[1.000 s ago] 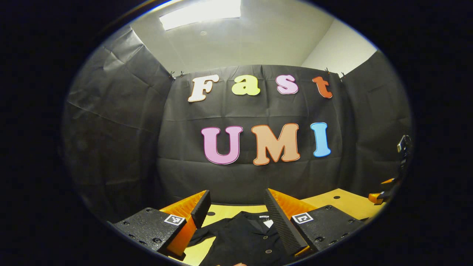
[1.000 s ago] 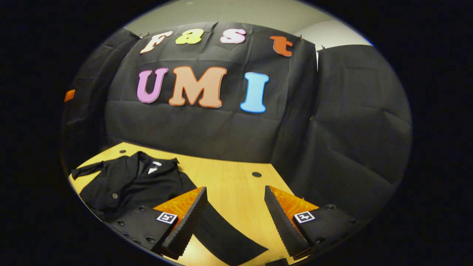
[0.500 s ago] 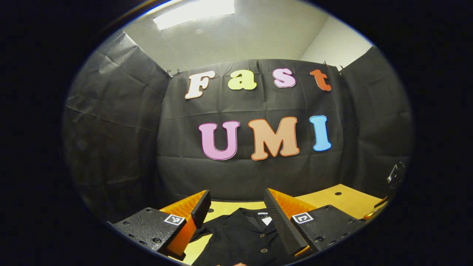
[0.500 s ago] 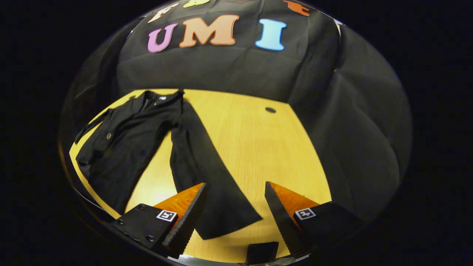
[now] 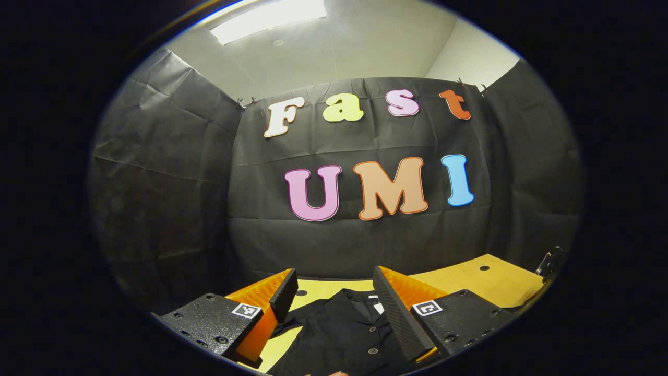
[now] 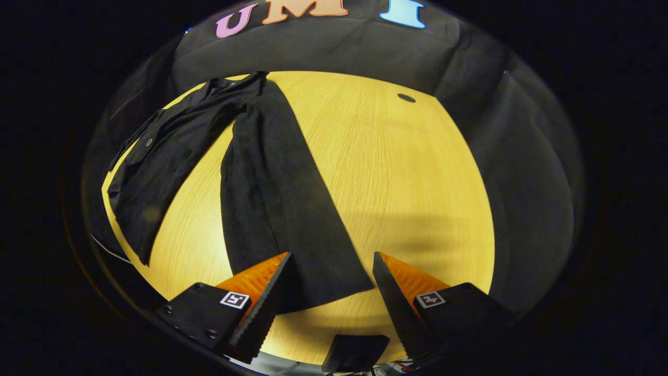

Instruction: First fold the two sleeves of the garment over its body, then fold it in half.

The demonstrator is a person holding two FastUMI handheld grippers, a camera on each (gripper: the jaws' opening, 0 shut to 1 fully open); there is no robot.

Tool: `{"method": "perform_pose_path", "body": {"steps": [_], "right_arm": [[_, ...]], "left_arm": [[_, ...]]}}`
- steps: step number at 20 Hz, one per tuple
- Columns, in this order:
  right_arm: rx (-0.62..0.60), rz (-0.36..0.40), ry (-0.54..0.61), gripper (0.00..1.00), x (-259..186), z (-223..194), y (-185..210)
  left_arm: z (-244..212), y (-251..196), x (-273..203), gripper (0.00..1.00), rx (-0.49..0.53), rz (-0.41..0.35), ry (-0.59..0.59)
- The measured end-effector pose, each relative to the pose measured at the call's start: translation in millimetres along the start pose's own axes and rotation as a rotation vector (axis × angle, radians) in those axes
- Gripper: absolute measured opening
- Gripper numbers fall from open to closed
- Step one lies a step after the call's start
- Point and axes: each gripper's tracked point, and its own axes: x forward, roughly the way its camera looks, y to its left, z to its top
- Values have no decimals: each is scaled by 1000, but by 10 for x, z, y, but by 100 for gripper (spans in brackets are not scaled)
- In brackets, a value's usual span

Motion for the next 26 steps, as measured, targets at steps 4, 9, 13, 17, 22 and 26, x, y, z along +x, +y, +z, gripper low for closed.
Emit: {"method": "perform_pose_path", "body": {"steps": [4, 9, 13, 17, 22, 26], "right_arm": [[-11, 58, 7, 55, 45, 15, 190], [-6, 18, 10, 4, -13, 10, 177], [39, -53, -130, 4, -176, 335, 150], [118, -45, -300, 3, -608, 999, 212], [149, 32, -394, 2, -1118, 1749, 638], [163, 141, -451, 2, -1369, 2383, 1261]], "left_arm": [[12, -91, 46, 89, 9, -8, -1], [-53, -120, 68, 90, -5, -3, 9], [-15, -23, 101, 89, 13, 7, -3], [-24, 37, 240, 89, 7, -6, -15], [-102, 289, 446, 89, -46, -23, -12], [-101, 654, 565, 93, -38, -1, -26]]}}
